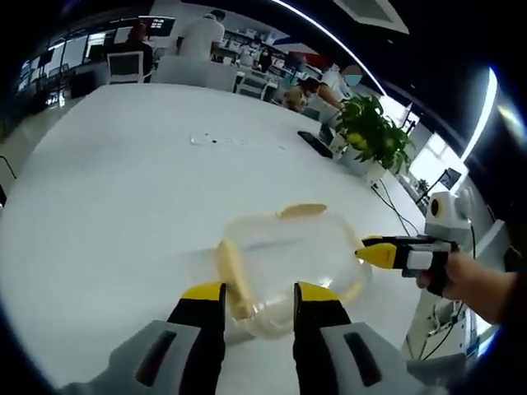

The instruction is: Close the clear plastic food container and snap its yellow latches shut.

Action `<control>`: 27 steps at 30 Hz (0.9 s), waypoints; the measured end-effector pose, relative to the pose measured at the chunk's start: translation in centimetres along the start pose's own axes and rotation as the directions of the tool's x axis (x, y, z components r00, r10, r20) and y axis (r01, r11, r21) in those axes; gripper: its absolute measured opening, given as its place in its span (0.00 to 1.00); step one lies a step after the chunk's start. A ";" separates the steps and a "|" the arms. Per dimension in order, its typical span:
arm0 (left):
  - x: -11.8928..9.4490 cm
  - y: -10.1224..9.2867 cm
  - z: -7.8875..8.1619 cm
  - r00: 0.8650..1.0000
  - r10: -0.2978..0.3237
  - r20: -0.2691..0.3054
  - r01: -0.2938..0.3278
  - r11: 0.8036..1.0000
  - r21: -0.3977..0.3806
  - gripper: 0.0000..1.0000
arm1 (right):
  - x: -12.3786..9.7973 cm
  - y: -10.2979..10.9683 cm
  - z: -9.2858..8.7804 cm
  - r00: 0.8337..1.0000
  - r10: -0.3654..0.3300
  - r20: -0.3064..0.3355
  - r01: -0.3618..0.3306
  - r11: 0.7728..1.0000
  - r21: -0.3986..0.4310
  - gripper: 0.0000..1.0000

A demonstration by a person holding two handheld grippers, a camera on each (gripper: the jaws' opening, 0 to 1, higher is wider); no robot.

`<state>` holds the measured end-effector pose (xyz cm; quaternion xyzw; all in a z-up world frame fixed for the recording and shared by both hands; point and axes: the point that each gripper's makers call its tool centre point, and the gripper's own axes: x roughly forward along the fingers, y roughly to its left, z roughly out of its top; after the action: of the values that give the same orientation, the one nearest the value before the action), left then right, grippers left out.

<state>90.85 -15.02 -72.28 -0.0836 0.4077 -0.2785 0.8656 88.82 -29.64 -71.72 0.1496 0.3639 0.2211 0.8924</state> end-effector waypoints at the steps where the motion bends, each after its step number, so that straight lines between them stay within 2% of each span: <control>1: 0.0 0.0 0.0 1.000 0.001 -0.002 -0.001 1.000 0.002 0.25 | 0.0 0.0 0.0 1.000 0.000 -0.001 0.000 1.000 0.009 0.24; 15: 0.0 -0.1 -0.1 1.000 0.010 -0.020 -0.011 1.000 -0.017 0.22 | -0.1 0.1 -0.1 1.000 -0.011 -0.013 0.011 0.999 0.035 0.22; 17: 0.2 0.1 0.1 1.000 0.016 -0.006 -0.016 0.998 -0.061 0.18 | 0.0 0.1 -0.3 1.000 -0.011 -0.022 0.012 0.998 0.056 0.21; 18: 0.2 -0.2 0.1 1.000 0.004 -0.016 -0.004 0.999 -0.050 0.18 | 0.0 0.1 -0.3 1.000 -0.018 -0.018 0.020 0.995 0.096 0.20; 19: 0.4 -0.2 0.0 1.000 0.007 -0.018 -0.007 0.999 -0.036 0.18 | -0.2 0.3 -0.7 1.000 -0.007 -0.028 0.010 0.994 0.105 0.19; 20: 0.3 -0.2 -0.2 1.000 0.008 -0.020 -0.009 0.998 -0.057 0.17 | -0.3 0.4 -0.9 0.999 0.009 -0.032 -0.006 0.995 0.100 0.19; 21: 0.3 -0.3 -0.3 1.000 0.011 -0.015 -0.012 0.999 -0.051 0.17 | 0.0 0.2 -0.9 1.000 0.011 -0.027 -0.007 0.990 0.140 0.19; 22: 0.2 -0.3 -0.3 1.000 0.012 -0.012 -0.013 0.999 -0.047 0.18 | 0.0 0.1 -0.8 1.000 0.011 -0.017 -0.009 0.989 0.145 0.20; 27: 0.1 -0.1 -0.3 1.000 -0.008 -0.015 0.008 0.999 -0.041 0.19 | 0.1 0.1 -0.4 0.999 0.024 -0.032 -0.020 0.993 0.118 0.21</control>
<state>90.62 -15.17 -72.50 -0.1010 0.4194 -0.2740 0.8596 88.59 -29.49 -72.00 0.2023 0.3897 0.2115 0.8732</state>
